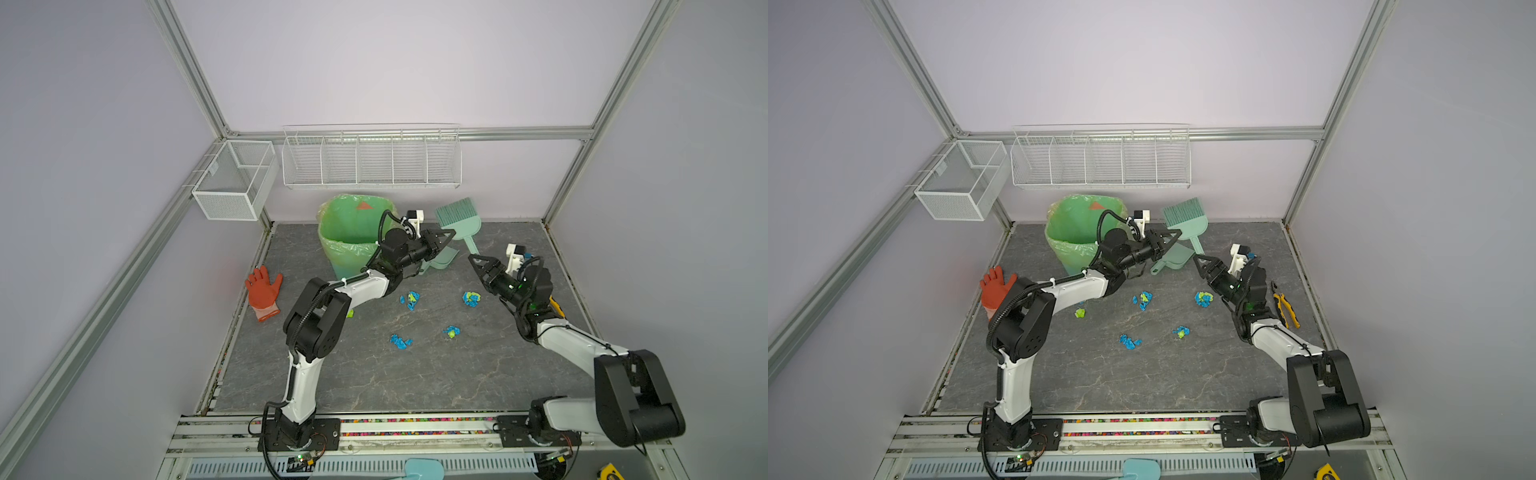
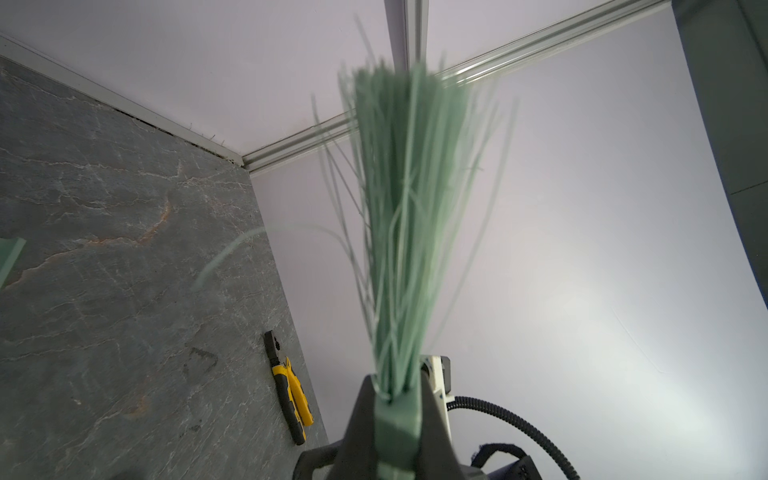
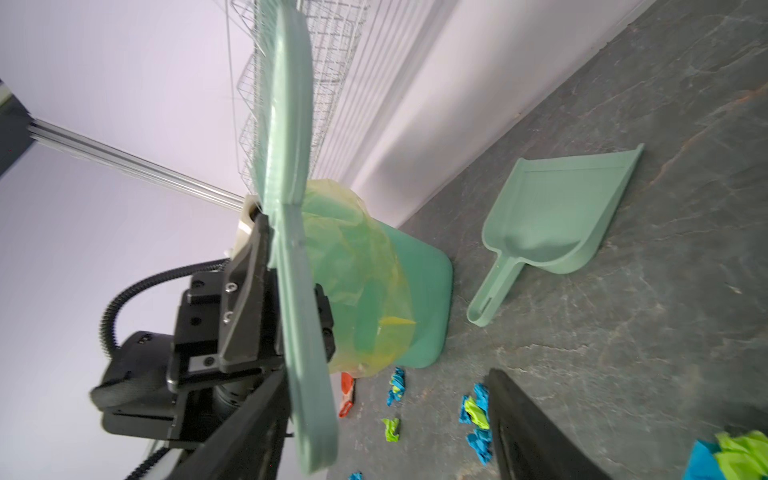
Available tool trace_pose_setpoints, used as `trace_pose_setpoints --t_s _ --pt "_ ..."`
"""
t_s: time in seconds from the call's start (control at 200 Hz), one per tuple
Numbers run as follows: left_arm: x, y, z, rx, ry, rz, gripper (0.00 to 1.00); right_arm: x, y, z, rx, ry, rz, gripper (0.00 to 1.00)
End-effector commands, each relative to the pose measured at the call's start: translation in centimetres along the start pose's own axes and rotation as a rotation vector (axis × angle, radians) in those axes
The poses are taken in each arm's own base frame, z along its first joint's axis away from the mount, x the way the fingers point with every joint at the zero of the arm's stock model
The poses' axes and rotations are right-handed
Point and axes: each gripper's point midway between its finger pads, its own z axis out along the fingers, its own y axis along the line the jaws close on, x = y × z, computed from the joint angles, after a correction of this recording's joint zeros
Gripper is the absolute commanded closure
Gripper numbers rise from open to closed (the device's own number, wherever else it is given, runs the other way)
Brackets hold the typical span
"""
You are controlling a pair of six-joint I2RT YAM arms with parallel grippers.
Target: Sweep away the paper scraps from the table
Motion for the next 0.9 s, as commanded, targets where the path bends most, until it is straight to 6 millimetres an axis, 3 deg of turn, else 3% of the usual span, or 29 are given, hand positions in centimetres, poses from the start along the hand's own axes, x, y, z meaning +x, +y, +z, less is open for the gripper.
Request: trace_pose_setpoints --t_s 0.0,0.395,0.69,0.895 --pt "-0.2 0.2 -0.2 0.033 -0.005 0.009 1.0 -1.5 3.1 0.3 -0.126 -0.04 -0.015 0.34" --pt "-0.2 1.3 -0.6 0.039 -0.008 -0.008 1.0 -1.7 3.2 1.9 -0.262 -0.04 0.067 0.62" --pt "-0.1 1.8 -0.8 0.028 -0.005 -0.012 1.0 -1.3 2.9 2.6 -0.327 -0.037 0.081 0.72" --pt "0.0 2.0 -0.9 0.019 -0.006 -0.009 1.0 -1.2 3.2 2.6 -0.331 -0.035 0.07 0.86"
